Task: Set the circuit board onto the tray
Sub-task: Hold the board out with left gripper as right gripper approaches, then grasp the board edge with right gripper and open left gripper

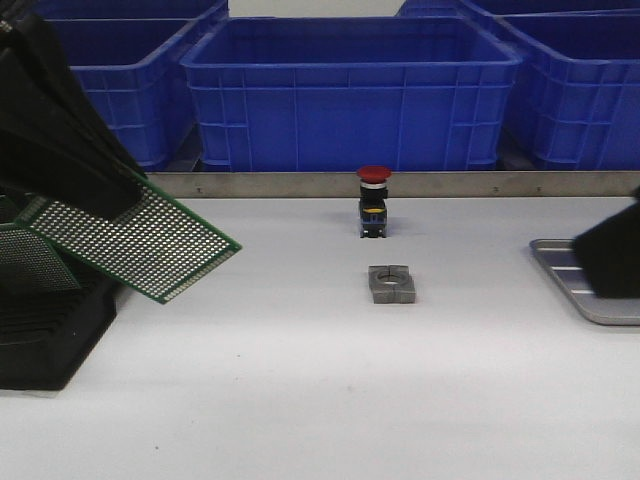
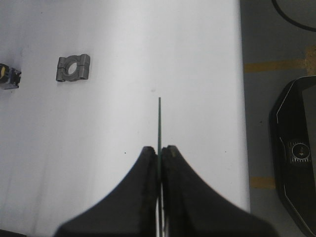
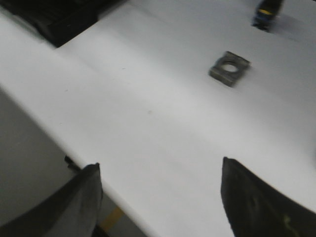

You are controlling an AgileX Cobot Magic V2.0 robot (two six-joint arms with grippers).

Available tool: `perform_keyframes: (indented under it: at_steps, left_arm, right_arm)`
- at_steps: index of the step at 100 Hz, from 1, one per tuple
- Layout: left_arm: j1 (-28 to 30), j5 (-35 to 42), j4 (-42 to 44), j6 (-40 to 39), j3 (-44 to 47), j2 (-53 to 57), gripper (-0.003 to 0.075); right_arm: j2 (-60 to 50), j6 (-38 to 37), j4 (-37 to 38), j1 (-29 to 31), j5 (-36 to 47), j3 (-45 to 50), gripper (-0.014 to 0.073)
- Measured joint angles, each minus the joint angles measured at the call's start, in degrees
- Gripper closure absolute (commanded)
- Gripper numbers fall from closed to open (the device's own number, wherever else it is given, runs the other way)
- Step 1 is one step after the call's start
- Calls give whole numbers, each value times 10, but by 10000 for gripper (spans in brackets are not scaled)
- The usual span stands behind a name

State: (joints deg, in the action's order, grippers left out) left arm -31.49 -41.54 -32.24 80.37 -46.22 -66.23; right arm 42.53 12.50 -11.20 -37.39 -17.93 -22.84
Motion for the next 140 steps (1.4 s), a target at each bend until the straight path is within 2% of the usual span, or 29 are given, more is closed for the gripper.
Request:
perform_keyframes:
  at_steps: [10,24,46,76,85,106,118,127,140]
  left_arm:
    - [0,0,-1,0,0,0,741]
    - [0,0,-1,0,0,0,741]
    - [0,0,-1,0,0,0,741]
    - [0,1,-6,0,0,0,741]
    - [0,2,-6,0,0,0,741]
    - [0,2,-6,0,1,0,740]
    - [0,1,1,10,1,0,733]
    - [0,0,2,11,1,0,646]
    - [0,12,2,9,1,0,389]
  right_arm:
    - [62,34,0,-64,32,-22,59]
    - [160,72,0,-123,73,-62,59]
    - [295,84,16,-148,105,-135,59]
    - [393,84,56,-184,135,-232,77]
    - [406,85,66,-189,155,-237,184]
    - [410,85,70,-192,179,-238,661]
    - [412,100,81,-193,175,-238,663]
    - [412,101,82,-194,174,-238,663]
    - [413,97,77,-194,179,-238,663]
